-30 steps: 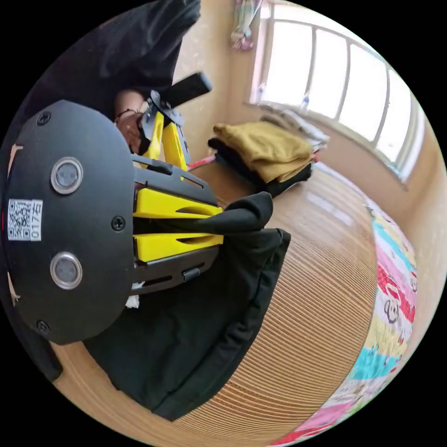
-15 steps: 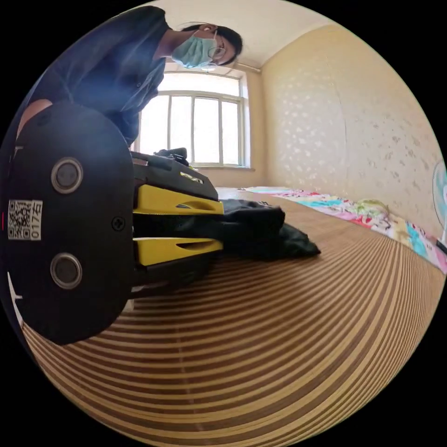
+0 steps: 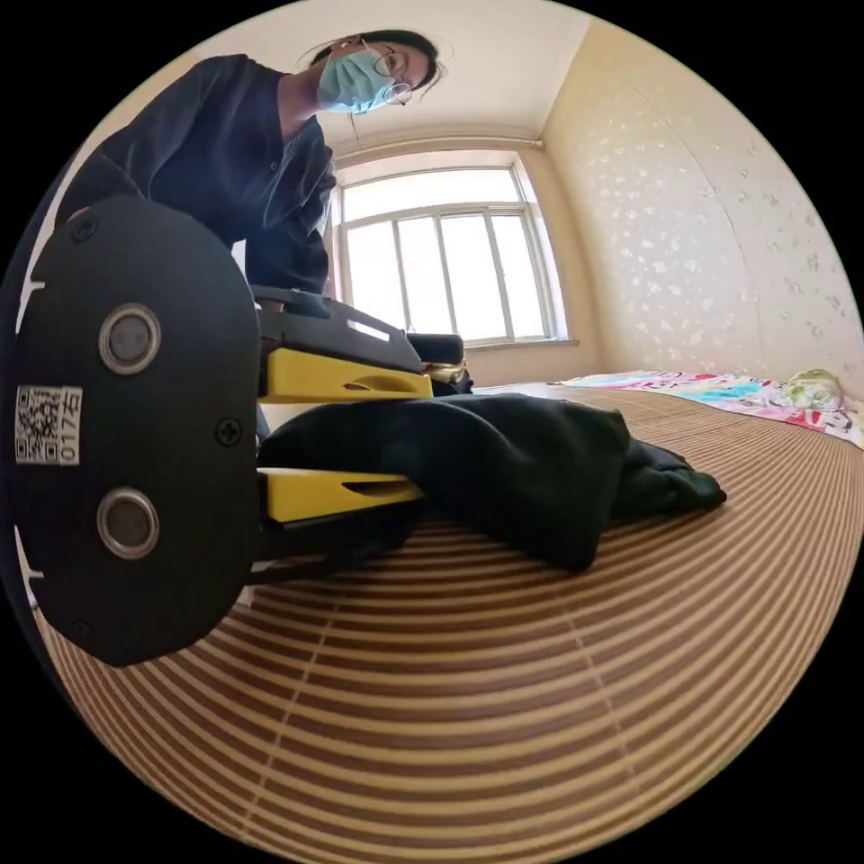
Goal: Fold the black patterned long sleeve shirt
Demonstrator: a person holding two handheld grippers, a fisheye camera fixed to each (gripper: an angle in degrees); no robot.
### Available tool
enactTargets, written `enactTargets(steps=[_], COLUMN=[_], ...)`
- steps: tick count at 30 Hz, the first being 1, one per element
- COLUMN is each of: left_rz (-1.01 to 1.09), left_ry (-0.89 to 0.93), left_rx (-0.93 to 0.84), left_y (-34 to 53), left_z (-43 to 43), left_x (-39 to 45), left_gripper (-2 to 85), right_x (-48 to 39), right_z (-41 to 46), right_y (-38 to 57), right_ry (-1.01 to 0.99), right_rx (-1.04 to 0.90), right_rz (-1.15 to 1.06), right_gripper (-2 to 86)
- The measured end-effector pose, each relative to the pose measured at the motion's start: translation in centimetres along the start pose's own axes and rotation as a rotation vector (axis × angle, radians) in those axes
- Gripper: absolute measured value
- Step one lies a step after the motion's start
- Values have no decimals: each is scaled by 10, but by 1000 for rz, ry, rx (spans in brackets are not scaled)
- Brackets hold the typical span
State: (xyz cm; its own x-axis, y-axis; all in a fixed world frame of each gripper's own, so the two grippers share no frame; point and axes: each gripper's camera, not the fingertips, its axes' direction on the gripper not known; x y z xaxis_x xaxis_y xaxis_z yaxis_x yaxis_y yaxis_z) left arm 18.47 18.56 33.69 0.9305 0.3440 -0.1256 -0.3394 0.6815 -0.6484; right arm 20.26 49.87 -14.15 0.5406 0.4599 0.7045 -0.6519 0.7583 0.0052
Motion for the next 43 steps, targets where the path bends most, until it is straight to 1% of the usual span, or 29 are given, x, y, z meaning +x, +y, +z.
enactTargets(steps=[3, 7, 9, 10, 12, 14, 16, 18, 19, 20, 21, 23, 25, 27, 28, 30, 32, 34, 35, 36, 38, 40, 43], left_rz=[-28, -54, -57, -50, -1, 54, 70, 23, 7, -46, -154, -325, -367, -327, -307, -238, -192, -251, -369, -449, -457, -436, -399], left_ry=[37, 55, 33, 22, -60, -145, -212, -286, -313, -372, -420, -441, -425, -393, -375, -282, -252, -324, -411, -472, -477, -506, -656], left_rx=[53, 179, 249, 261, 304, 335, 359, 388, 400, 429, 453, 500, 581, 660, 666, 626, 581, 488, 366, 291, 330, 372, 424], left_y=[43, 98, 128, 135, 158, 174, 189, 209, 215, 229, 245, 273, 300, 319, 320, 309, 293, 276, 266, 261, 265, 271, 284], left_z=[-42, -120, -180, -195, -258, -304, -346, -394, -405, -424, -439, -452, -450, -427, -419, -377, -341, -301, -273, -252, -238, -228, -216], left_x=[23, 52, 74, 81, 113, 137, 154, 158, 156, 147, 131, 106, 98, 99, 99, 97, 94, 82, 68, 60, 69, 89, 125], left_gripper=[73, 71, 70, 69, 69, 70, 70, 78, 80, 85, 89, 99, 113, 112, 112, 112, 112, 112, 107, 98, 82, 81, 83], right_x=[-35, -105, -141, -168, -210, -267, -304, -330, -340, -343, -342, -324, -314, -310, -306, -300, -294, -296, -300, -303, -322, -341, -375], right_z=[27, 85, 119, 142, 178, 230, 270, 312, 345, 379, 397, 464, 490, 495, 490, 473, 429, 390, 365, 353, 307, 279, 246], right_y=[19, 43, 48, 50, 55, 63, 69, 76, 80, 85, 87, 100, 119, 137, 145, 152, 160, 167, 174, 178, 202, 226, 273], right_ry=[30, -79, -116, -126, -133, -160, -164, -150, -113, -60, -28, 114, 178, 212, 257, 311, 394, 477, 543, 573, 657, 699, 807], right_rx=[-73, -101, -116, -122, -117, -106, -77, -29, -7, -8, -28, -196, -274, -287, -291, -282, -196, -100, -46, -19, 114, 223, 377], right_rz=[-43, -127, -167, -204, -261, -345, -381, -373, -337, -295, -273, -107, -52, -64, -61, -51, 8, 47, 76, 92, 148, 177, 221], right_gripper=[86, 73, 71, 71, 70, 71, 73, 77, 80, 86, 91, 111, 117, 117, 116, 112, 104, 98, 95, 94, 90, 85, 75])
